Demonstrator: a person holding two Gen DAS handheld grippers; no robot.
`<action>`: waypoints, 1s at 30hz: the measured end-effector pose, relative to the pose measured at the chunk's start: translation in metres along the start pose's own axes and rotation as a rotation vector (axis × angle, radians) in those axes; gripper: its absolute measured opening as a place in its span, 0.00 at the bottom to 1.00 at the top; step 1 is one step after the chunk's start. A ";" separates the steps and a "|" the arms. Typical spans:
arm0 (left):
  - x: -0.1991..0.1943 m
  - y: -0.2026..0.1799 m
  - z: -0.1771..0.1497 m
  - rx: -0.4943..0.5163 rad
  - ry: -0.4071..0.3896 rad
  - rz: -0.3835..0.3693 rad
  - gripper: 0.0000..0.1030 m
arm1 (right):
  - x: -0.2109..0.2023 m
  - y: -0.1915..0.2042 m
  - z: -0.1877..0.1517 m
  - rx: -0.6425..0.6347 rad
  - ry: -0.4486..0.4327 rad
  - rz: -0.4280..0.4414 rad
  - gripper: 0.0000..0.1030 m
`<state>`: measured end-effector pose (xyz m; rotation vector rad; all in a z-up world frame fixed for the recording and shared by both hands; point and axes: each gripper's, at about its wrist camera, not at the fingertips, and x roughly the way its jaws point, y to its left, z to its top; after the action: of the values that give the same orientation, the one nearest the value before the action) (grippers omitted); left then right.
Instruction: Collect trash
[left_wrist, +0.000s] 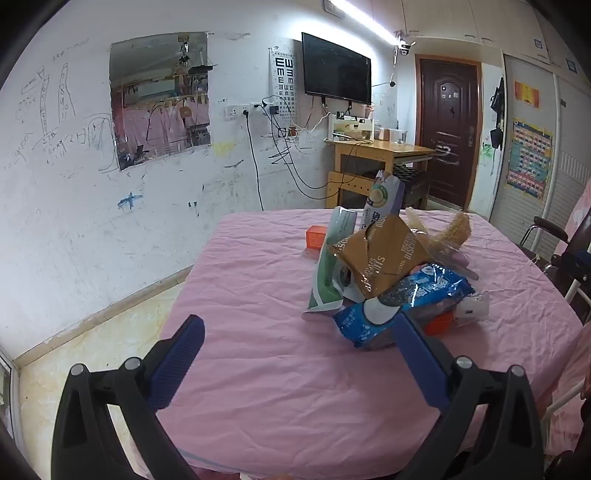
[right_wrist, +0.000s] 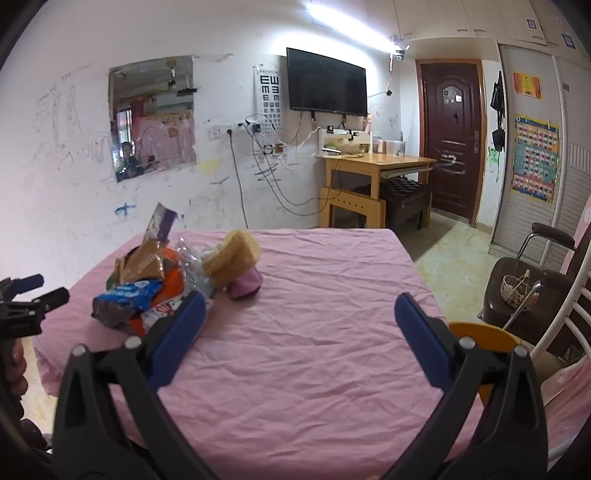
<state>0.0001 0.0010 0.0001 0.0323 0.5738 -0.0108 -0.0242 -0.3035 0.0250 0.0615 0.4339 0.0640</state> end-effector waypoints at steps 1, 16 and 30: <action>0.000 0.000 0.000 -0.001 0.000 0.000 0.94 | 0.000 0.000 0.000 -0.002 0.002 -0.001 0.96; 0.005 -0.001 -0.001 0.004 0.006 -0.001 0.94 | 0.000 0.000 0.000 -0.008 0.005 -0.003 0.96; 0.006 -0.001 -0.002 0.008 0.009 -0.001 0.94 | 0.003 0.000 -0.002 -0.009 0.005 -0.005 0.96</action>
<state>0.0040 -0.0002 -0.0043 0.0400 0.5828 -0.0139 -0.0225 -0.3028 0.0225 0.0509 0.4390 0.0609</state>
